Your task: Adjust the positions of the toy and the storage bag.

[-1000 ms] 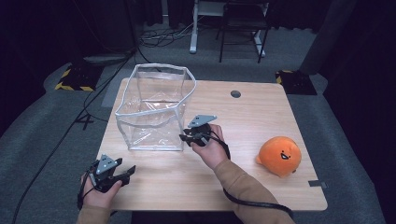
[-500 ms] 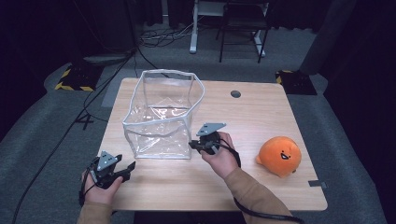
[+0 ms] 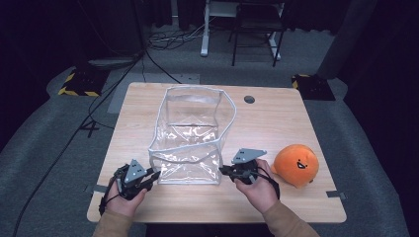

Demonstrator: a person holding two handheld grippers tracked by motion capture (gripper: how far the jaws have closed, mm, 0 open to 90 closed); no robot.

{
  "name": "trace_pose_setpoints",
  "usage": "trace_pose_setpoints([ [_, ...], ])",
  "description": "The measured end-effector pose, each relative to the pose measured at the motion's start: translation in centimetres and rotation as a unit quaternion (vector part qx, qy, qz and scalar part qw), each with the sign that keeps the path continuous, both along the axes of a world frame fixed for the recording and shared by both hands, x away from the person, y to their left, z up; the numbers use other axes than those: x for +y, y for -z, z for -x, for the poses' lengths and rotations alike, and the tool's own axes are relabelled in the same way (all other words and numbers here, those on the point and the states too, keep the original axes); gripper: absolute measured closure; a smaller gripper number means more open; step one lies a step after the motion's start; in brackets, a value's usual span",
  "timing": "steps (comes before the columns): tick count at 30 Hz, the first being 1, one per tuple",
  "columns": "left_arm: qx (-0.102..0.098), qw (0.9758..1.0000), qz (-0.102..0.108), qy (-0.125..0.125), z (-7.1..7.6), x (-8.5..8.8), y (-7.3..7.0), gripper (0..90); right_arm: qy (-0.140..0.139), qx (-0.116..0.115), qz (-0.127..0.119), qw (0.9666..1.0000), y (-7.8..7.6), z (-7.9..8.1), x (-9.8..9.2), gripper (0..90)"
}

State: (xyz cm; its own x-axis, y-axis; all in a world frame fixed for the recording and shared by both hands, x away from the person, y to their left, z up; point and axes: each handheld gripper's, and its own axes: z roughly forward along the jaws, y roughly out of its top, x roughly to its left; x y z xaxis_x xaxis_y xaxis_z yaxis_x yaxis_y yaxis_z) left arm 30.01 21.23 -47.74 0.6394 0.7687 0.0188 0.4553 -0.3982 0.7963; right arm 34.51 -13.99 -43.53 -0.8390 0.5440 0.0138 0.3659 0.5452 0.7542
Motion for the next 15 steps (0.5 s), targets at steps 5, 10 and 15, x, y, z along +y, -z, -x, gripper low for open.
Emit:
trace_pose_setpoints([
  [5,0.014,0.9992,0.01,0.036,0.4,-1.6,-0.1,80.0,0.014,-0.006,-0.002,0.9999,0.1,1.7,-2.1,87.6],
  [10,0.02,0.9969,0.014,0.074,1.3,-3.6,-0.2,81.7,0.031,-0.003,-0.005,0.9995,0.1,3.2,-4.4,87.6],
  [15,0.026,0.9934,0.015,0.11,2.2,-5.3,-0.3,82.7,0.05,0.0,-0.015,0.9986,0.3,5.1,-6.9,87.6],
])
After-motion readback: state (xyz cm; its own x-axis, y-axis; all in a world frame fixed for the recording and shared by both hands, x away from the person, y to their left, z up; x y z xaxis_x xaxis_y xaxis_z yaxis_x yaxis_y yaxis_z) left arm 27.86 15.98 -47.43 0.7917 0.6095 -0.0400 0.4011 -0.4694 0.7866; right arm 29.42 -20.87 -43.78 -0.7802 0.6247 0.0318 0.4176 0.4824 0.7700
